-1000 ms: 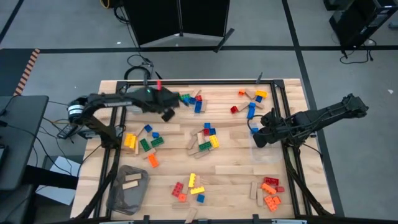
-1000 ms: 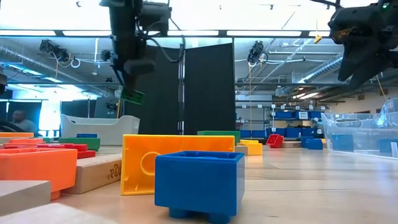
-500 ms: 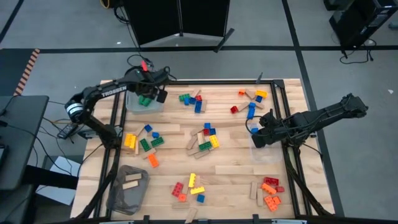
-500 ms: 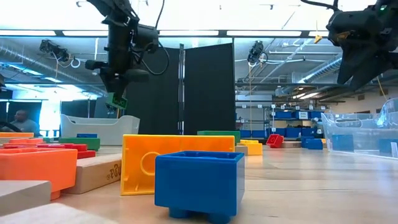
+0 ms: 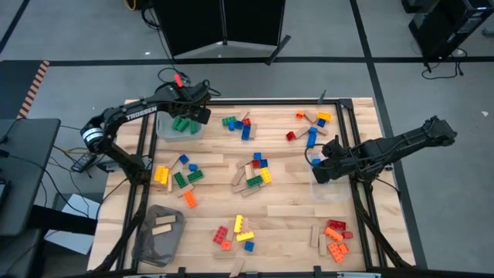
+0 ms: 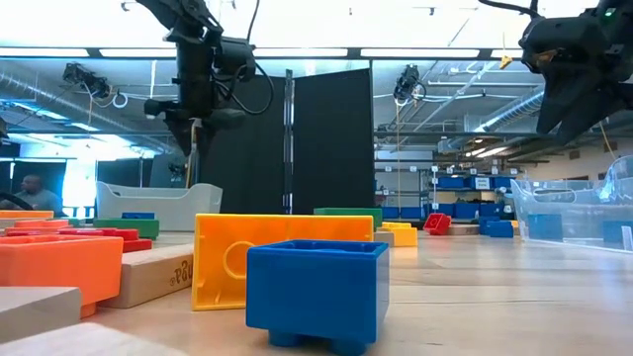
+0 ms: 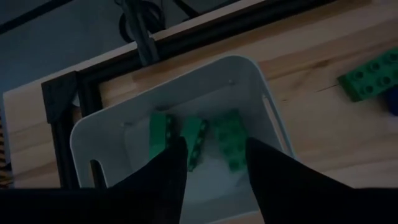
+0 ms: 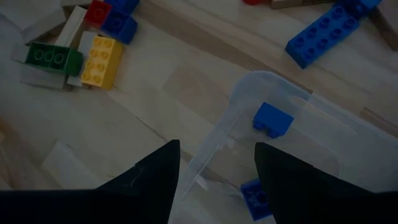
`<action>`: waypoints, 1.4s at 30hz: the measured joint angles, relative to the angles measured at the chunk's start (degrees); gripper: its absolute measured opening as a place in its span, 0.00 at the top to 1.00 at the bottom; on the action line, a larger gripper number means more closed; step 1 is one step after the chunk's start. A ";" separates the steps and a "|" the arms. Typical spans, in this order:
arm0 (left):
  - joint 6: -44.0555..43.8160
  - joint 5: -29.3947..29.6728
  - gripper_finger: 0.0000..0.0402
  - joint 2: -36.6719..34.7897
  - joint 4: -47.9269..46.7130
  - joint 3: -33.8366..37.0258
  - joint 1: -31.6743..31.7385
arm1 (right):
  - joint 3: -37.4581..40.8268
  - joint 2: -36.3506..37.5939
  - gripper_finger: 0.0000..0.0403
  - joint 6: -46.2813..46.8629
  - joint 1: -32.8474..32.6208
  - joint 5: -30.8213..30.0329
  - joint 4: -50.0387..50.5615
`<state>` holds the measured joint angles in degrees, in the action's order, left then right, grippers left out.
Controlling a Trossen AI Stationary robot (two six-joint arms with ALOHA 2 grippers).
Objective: Sort blocks by size
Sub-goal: Put the small red game piece into the transparent bin
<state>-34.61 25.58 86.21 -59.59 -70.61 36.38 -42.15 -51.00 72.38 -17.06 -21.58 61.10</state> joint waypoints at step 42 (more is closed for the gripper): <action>3.00 -4.15 0.52 -0.04 -9.30 0.00 -16.16 | 0.01 0.00 0.45 -2.00 0.00 0.01 0.04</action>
<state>-31.62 21.43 86.17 -68.89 -70.61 20.22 -42.14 -51.00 70.38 -17.06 -21.57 61.14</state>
